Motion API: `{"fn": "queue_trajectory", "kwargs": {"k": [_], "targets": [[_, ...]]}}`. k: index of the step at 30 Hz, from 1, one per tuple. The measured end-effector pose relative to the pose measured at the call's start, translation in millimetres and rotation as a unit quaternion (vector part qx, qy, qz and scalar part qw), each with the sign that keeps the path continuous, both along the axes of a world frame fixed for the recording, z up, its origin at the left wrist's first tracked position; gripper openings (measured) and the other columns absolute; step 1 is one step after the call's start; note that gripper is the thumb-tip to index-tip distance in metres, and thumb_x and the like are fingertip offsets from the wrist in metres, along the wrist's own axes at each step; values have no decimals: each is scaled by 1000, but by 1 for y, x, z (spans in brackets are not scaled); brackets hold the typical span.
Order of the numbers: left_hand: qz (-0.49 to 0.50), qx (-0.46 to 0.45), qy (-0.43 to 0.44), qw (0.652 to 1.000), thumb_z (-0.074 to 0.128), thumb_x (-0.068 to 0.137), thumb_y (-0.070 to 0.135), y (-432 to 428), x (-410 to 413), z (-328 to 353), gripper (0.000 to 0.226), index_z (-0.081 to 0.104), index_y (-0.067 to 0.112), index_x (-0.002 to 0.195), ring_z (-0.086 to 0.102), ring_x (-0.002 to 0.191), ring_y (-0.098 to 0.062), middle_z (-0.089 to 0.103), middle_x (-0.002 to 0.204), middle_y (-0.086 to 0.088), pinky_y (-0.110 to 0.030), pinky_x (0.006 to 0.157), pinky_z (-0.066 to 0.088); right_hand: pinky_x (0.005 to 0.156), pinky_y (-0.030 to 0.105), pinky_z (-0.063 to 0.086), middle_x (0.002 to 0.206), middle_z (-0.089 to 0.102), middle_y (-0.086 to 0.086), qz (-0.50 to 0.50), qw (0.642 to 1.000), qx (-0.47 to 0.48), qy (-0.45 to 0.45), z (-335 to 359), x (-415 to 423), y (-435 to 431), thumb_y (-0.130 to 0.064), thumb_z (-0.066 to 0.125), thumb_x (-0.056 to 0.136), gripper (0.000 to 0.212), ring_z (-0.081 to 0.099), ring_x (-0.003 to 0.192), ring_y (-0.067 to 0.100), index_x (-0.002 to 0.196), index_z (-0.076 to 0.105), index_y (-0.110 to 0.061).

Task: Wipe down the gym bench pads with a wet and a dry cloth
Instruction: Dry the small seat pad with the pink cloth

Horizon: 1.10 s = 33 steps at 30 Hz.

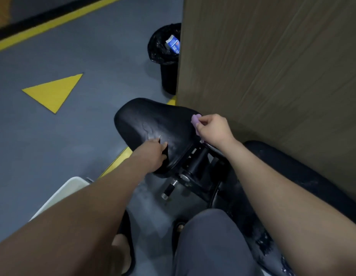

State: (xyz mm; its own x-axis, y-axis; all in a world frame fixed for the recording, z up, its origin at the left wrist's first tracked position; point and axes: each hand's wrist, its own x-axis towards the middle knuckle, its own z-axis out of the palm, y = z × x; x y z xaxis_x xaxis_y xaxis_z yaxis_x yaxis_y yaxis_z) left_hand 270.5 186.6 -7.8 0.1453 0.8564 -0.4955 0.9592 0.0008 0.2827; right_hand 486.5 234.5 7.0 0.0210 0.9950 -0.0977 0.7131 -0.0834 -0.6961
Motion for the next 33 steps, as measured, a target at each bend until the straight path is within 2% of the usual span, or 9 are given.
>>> {"fn": "queue_trajectory", "kwargs": {"k": [4,9,12,14,17,19,25,27,33], "targets": [[-6,49,-23,999,46,102,21,-29,-39,-9,32,68,12,124,57,124,-33,61,136,-10,-37,99,47,89,35,53,85,65,-11,149,979,84,-110,-11,-32,-11,-8,56,91,13,58,78,14,86,66,-16],[12,77,-101,992,53,101,18,-35,-58,-21,33,65,11,132,44,142,-22,53,150,-10,-21,99,35,101,23,40,121,71,-9,226,954,152,-127,-64,-54,-50,-9,61,99,26,61,111,36,122,74,-7],[13,78,-95,992,51,102,21,-23,-59,-22,34,66,15,131,46,140,-20,51,151,-7,-23,102,34,96,18,42,142,63,-6,392,872,235,-175,-75,-47,-51,-4,62,96,38,59,104,21,130,70,-18],[6,76,-80,994,48,103,23,-19,-59,-22,35,67,16,131,48,139,-22,49,154,-6,-24,103,37,89,12,39,132,68,-1,358,876,242,-213,-75,-42,-24,-2,60,97,36,59,100,16,124,73,-21],[-9,54,-71,996,46,102,28,-19,-59,-25,34,66,16,127,49,137,-26,45,156,-6,-32,104,43,90,13,41,101,72,1,108,976,172,-76,-69,-38,31,-6,62,99,12,65,98,3,100,73,-7],[-14,32,-64,997,46,103,29,-18,-57,-22,38,61,15,135,50,134,-30,36,162,-6,-35,106,44,98,20,37,103,70,-2,56,987,120,-94,-69,-44,51,-16,61,98,21,65,108,4,105,71,1],[-49,17,-29,998,44,103,30,-12,-51,-15,38,60,8,130,55,123,-37,35,160,-17,-38,99,45,80,27,47,123,66,-15,364,891,222,-155,-66,-72,-19,7,64,86,46,48,89,5,124,73,-16],[-56,10,-25,998,42,104,30,-12,-51,-17,40,56,8,135,52,128,-37,26,165,-15,-39,104,44,82,25,41,120,65,-1,344,888,217,-214,-58,-76,9,-2,56,94,43,50,92,16,131,68,-21],[-63,-31,-60,996,39,106,27,-18,-56,-21,60,21,9,160,15,155,-32,2,170,-12,-37,123,22,81,20,34,103,62,-19,230,937,199,-173,-76,-107,67,-20,41,103,32,51,88,13,112,71,-28]]}}
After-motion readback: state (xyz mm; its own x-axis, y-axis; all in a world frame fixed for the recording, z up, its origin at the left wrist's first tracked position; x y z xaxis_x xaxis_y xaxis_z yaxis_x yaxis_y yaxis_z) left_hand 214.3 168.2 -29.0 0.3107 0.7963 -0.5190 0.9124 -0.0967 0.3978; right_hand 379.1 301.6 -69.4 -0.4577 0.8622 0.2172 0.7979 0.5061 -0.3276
